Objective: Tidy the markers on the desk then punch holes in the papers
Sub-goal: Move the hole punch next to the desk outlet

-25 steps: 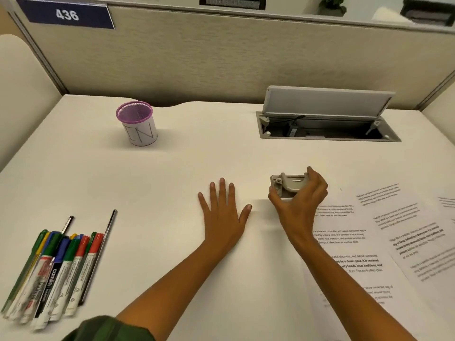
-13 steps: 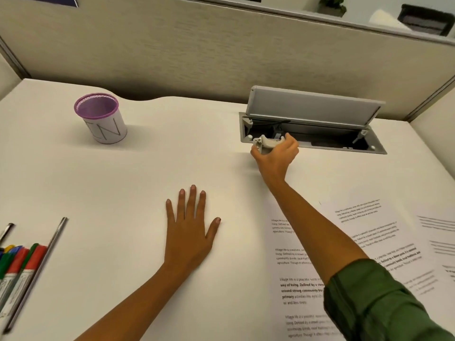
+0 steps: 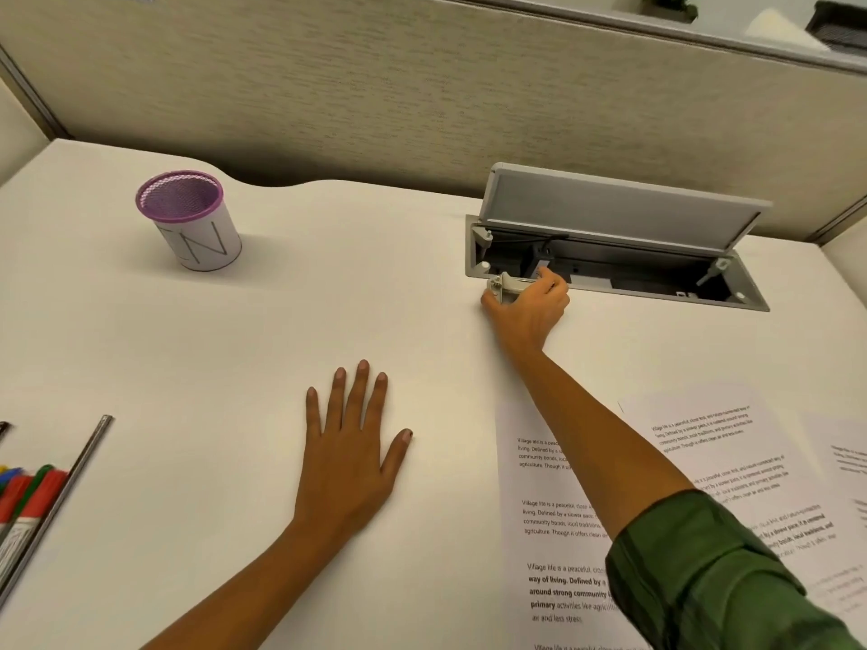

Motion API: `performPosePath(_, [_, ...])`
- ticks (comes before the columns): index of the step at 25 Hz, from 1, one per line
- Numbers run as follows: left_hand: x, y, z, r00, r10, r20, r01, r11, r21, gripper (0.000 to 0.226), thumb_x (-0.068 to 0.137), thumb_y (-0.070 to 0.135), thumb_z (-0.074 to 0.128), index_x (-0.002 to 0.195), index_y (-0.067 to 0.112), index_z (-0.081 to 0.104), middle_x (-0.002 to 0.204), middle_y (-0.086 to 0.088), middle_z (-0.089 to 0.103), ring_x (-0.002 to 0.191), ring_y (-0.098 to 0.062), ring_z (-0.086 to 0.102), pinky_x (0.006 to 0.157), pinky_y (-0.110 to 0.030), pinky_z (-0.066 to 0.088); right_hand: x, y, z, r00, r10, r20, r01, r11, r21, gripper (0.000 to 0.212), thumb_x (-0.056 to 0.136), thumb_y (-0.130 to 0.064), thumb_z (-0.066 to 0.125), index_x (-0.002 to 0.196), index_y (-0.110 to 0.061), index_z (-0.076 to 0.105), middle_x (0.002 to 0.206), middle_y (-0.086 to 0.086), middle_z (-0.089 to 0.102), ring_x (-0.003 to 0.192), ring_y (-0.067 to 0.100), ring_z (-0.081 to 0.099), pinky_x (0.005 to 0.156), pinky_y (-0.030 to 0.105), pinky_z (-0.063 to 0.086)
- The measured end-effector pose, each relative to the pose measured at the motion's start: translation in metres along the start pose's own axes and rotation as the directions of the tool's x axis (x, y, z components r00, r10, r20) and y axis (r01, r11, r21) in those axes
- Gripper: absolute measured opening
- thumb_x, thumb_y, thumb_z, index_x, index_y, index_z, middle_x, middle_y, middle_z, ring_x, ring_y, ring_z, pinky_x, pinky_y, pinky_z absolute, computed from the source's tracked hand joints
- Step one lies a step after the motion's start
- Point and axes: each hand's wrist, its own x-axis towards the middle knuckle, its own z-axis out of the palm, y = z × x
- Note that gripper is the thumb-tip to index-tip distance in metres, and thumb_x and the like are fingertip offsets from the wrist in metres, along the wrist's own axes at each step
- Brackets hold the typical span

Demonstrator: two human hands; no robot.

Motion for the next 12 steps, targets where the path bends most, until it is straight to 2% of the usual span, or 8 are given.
performPosePath(3, [-0.002, 0.0, 0.0, 1.0, 0.001, -0.006, -0.001, 1.0, -0.003, 0.069, 0.094, 0.056, 0.013, 0.152, 0.019, 0.012, 0.161, -0.003, 0.005, 0.148, -0.025, 0.0, 0.118, -0.052, 0.006, 0.0, -0.002, -0.008, 0.998, 0.014, 0.057, -0.013, 1.0, -0.003, 0.096, 0.071, -0.05, 0.075, 0.143, -0.008, 0.027, 0.15, 0.015, 0.027, 0.136, 0.031, 0.027, 0.112, 0.044, 0.03])
performPosePath(5, [-0.001, -0.001, 0.001, 1.0, 0.001, -0.015, -0.001, 1.0, -0.008, 0.069, 0.094, 0.056, 0.014, 0.152, 0.019, 0.015, 0.161, -0.004, 0.008, 0.148, -0.026, 0.003, 0.118, -0.052, 0.007, -0.003, -0.003, -0.018, 0.999, -0.017, 0.036, 0.017, 1.0, 0.017, 0.094, 0.071, -0.051, 0.075, 0.143, -0.01, 0.029, 0.152, 0.016, 0.025, 0.138, 0.031, 0.025, 0.111, 0.044, 0.03])
performPosePath(9, [-0.002, 0.0, 0.0, 0.999, -0.001, -0.035, 0.0, 1.0, -0.025, 0.069, 0.094, 0.055, 0.013, 0.151, 0.018, 0.019, 0.16, -0.004, 0.012, 0.148, -0.025, 0.006, 0.118, -0.052, 0.009, -0.021, -0.002, -0.057, 0.981, -0.164, -0.105, 0.171, 0.984, 0.056, 0.077, 0.074, -0.041, 0.076, 0.135, -0.008, 0.041, 0.145, 0.017, 0.036, 0.131, 0.03, 0.035, 0.105, 0.041, 0.039])
performPosePath(12, [-0.005, 0.002, -0.006, 0.997, -0.01, -0.08, -0.001, 0.991, -0.133, 0.072, 0.092, 0.057, 0.017, 0.151, 0.017, 0.018, 0.16, -0.004, 0.012, 0.148, -0.022, 0.002, 0.12, -0.047, 0.006, -0.043, 0.004, -0.098, 0.948, -0.253, -0.194, 0.272, 0.959, 0.08, 0.066, 0.076, -0.035, 0.076, 0.128, -0.006, 0.047, 0.135, 0.018, 0.045, 0.12, 0.029, 0.044, 0.098, 0.041, 0.045])
